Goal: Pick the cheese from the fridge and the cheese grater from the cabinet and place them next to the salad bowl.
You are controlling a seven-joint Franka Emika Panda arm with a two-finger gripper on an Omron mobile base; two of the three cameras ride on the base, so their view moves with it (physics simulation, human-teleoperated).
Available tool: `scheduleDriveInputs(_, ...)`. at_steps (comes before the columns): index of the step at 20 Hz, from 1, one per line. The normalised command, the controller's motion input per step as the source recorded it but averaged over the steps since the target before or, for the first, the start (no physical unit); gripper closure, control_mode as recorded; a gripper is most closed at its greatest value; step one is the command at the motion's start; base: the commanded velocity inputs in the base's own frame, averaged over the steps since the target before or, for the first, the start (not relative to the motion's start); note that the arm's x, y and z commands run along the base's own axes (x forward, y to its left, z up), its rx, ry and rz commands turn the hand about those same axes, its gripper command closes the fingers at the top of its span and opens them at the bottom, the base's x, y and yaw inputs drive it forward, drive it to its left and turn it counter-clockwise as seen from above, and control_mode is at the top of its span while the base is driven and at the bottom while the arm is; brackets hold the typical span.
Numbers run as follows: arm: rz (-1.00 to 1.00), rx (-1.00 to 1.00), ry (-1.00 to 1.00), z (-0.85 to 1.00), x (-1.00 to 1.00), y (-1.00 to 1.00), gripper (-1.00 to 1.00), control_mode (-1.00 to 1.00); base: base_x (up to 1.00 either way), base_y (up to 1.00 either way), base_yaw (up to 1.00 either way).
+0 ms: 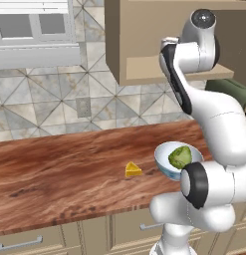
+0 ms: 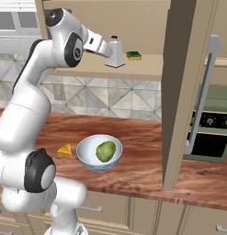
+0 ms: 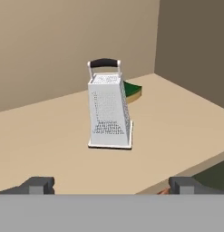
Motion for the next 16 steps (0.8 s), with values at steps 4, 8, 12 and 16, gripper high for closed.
scheduleDriveInputs(4,-0.05,0.00,-0.06,-0.26,0.09,-0.05,-1.00,-1.00,0.00,0.00,0.00)
scheduleDriveInputs(8,-0.06,0.00,-0.04,-0.19,0.16,-0.10,-1.00,-1.00,0.00,0.00,0.00)
scheduleDriveInputs(12,-0.03,0.00,0.00,0.01,0.26,-0.08,-1.00,-1.00,0.00,0.00,0.00)
scheduleDriveInputs(16,-0.04,0.00,0.02,0.01,0.27,0.00,-1.00,-1.00,0.00,0.00,0.00)
